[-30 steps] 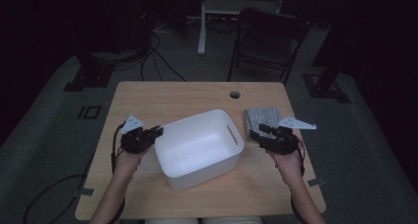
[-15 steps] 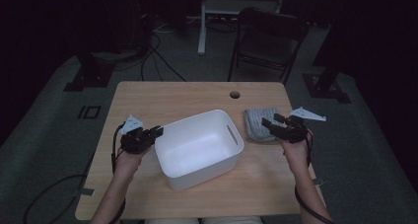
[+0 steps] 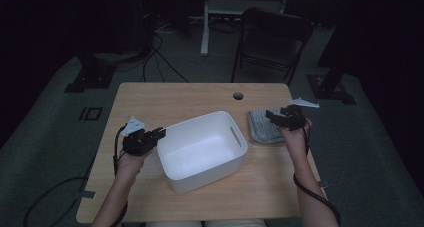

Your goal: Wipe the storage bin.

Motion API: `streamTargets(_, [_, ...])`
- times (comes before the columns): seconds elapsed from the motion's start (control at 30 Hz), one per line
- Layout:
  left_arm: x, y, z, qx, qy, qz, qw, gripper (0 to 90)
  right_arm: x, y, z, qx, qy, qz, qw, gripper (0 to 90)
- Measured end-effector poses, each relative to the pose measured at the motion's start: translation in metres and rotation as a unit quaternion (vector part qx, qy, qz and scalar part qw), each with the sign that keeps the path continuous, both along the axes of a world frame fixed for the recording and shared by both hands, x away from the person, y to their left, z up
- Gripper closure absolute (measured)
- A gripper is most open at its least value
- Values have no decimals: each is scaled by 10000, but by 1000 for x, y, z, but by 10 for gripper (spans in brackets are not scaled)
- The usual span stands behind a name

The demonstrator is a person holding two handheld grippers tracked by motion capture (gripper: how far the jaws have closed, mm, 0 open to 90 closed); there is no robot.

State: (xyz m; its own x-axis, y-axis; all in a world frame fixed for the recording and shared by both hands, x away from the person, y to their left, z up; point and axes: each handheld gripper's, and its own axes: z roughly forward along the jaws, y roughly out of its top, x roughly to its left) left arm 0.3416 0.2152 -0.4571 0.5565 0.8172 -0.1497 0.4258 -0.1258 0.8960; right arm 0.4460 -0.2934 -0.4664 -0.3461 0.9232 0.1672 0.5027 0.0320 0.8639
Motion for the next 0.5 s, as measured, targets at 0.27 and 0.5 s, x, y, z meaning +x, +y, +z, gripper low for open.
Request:
streamTargets(0.27, [0,0,0,38,-32,-26,10000,794,21,1,-36,-122,462,-211,9986,205])
streamTargets(0.5, [1,0,0,38,-20,-58,10000,793,28,-1,-65,-228,784,-387,9959,203])
